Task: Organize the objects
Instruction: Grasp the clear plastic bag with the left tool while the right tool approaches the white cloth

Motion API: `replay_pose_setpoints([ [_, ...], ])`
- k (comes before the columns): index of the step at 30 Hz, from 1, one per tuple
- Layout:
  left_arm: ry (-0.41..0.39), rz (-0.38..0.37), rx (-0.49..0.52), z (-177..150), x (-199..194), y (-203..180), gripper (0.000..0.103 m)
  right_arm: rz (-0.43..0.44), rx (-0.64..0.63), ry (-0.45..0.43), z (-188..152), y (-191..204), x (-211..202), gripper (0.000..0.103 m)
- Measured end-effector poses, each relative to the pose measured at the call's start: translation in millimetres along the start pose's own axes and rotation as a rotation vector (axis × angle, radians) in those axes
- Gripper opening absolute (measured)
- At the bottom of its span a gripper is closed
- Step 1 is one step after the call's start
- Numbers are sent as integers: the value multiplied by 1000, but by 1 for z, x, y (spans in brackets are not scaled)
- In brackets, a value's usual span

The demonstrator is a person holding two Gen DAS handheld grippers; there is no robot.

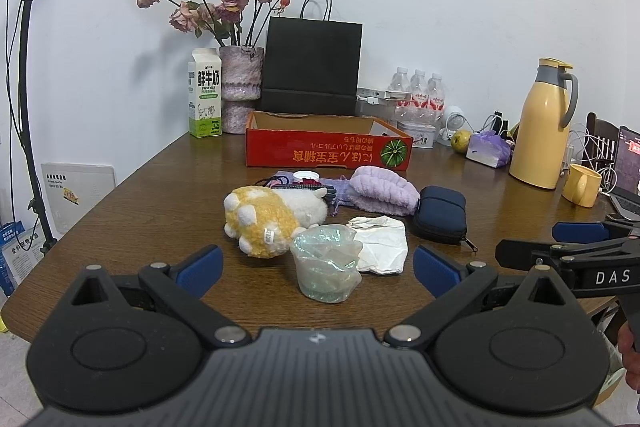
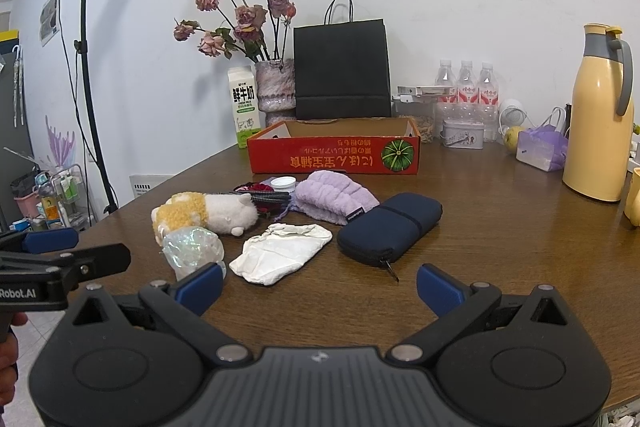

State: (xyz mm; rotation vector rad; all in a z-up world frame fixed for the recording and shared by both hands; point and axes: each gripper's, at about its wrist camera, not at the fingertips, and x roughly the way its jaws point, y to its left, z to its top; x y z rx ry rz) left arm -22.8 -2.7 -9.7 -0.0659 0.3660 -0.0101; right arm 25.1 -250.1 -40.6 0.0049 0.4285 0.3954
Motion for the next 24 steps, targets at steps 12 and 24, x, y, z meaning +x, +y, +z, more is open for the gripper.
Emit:
replay_pose_setpoints([
  [12,30,-10,3,-3,12,-3,103,-6,-6,21,-4,-2,11,103],
  [24,74,-5,0,-4,40,-2,103,-2,4,63,-6,-9,36,103],
])
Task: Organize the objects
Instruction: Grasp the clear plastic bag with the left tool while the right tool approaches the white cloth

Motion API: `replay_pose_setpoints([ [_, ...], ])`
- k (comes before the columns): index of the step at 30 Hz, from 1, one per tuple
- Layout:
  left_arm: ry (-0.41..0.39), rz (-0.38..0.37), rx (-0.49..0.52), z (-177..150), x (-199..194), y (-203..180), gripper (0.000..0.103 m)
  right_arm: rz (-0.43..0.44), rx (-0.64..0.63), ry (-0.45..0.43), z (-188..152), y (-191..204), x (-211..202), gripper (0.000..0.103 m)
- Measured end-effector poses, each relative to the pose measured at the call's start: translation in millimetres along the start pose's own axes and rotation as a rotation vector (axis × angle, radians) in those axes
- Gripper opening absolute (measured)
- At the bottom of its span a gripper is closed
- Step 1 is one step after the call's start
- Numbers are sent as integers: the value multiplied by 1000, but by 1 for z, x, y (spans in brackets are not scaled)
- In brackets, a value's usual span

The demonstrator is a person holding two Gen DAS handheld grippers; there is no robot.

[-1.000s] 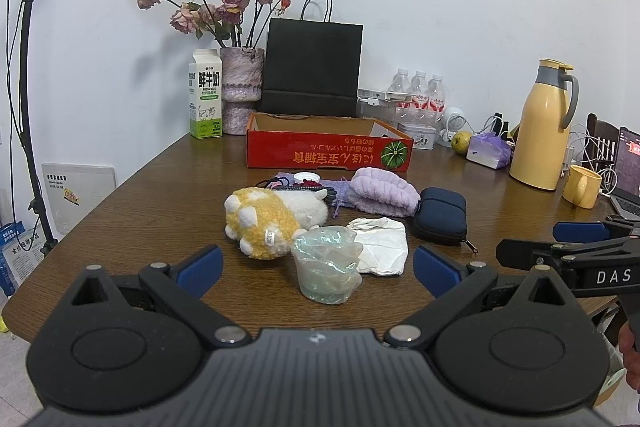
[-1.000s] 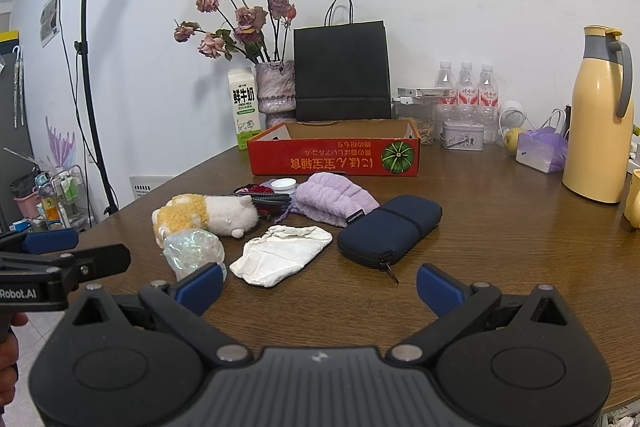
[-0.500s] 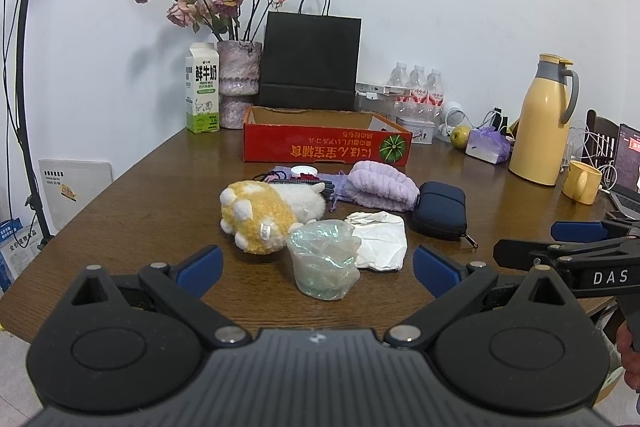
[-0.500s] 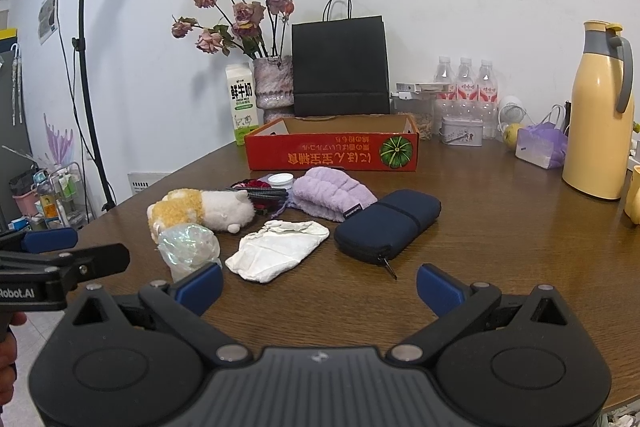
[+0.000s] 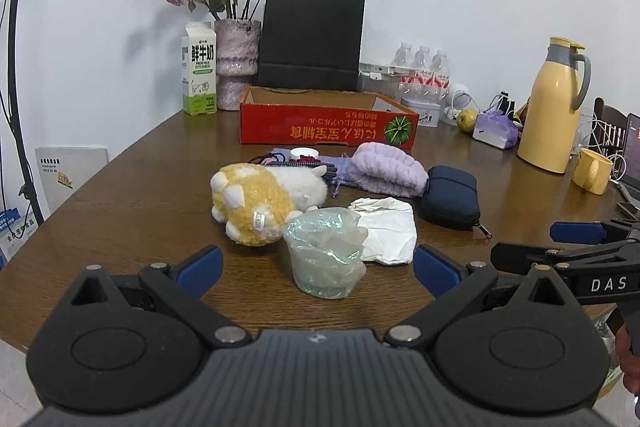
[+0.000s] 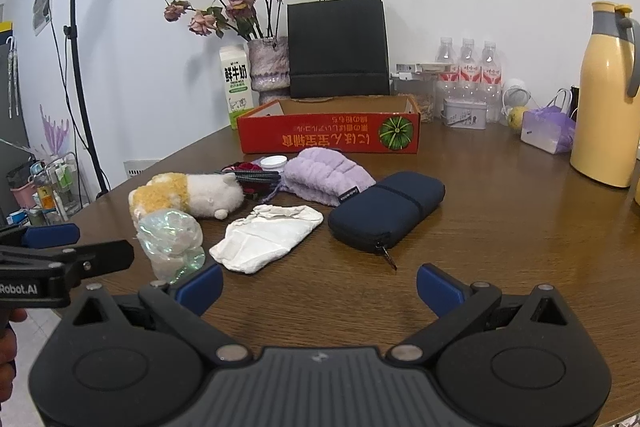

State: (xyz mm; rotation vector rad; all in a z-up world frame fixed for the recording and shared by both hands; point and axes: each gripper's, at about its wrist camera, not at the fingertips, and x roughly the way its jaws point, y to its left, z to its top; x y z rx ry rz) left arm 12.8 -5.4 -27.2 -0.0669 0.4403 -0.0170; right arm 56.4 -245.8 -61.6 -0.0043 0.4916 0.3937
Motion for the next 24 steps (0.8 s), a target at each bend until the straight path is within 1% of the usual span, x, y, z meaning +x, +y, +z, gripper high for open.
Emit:
replay_pose_setpoints([
  [19,90,12,-7,3,50,2,103,2,10,49,6,-14,46,103],
  [22,109,9,-12,3,57,3,97,9,5,57,7,-16,52,103],
  [24,132,1,-25,3,64,4,84,17,-2,60,9,-15,56,103],
])
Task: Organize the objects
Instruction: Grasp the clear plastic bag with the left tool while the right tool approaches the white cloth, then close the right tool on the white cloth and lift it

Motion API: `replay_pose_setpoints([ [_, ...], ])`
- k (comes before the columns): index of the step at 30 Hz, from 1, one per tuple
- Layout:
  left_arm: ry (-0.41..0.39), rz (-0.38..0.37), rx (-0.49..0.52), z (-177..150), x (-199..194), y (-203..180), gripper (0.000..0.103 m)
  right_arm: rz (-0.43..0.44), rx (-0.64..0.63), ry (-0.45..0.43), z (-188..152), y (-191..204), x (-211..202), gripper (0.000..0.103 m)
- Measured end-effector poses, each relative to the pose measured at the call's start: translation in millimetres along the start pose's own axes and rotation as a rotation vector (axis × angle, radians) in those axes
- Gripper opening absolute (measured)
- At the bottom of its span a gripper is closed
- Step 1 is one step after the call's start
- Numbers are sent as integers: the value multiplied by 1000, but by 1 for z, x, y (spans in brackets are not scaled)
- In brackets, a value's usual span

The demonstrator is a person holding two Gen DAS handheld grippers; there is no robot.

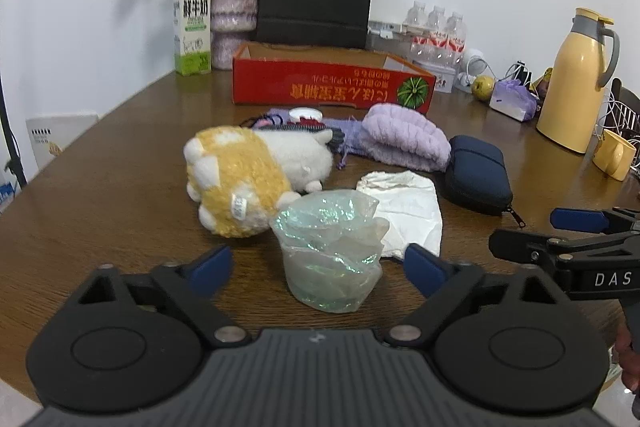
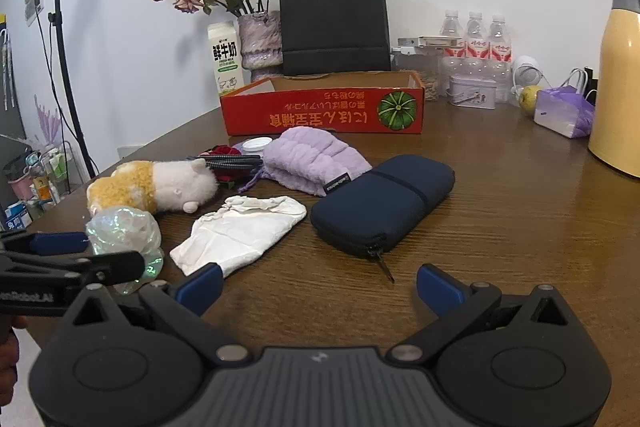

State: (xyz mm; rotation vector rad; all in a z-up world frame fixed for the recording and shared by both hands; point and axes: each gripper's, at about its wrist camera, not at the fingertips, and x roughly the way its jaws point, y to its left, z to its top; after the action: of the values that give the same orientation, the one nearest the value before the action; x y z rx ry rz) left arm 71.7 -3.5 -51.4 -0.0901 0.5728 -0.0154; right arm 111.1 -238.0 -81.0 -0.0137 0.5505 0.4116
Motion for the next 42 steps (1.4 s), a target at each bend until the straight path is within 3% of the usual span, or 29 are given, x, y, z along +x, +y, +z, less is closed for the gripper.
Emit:
replay_pose_setpoints([
  [3,30,-23,-32,0,9,4,64,14,-16,4,3,2,6,103],
  [4,25,-25,-40,-1,9,5,62,19,-22,7,4,3,8,103],
  [5,20,-28,-47,-1,9,6,45,25,-29,11,5,4,10,103],
  [6,21,-42,-56,-1,9,8,37,31,-35,16,6,5,13,103],
  [17,8,3,-69,-3,-2,27,35,109,-145,92,24,43,50,103],
  [24,-11,22,-68,-6,-8,43,35,107,-148,139,30,62,72,103],
  [42,-9,-32,-74,4,3,72,38,15,-116,170,37,84,94,103],
])
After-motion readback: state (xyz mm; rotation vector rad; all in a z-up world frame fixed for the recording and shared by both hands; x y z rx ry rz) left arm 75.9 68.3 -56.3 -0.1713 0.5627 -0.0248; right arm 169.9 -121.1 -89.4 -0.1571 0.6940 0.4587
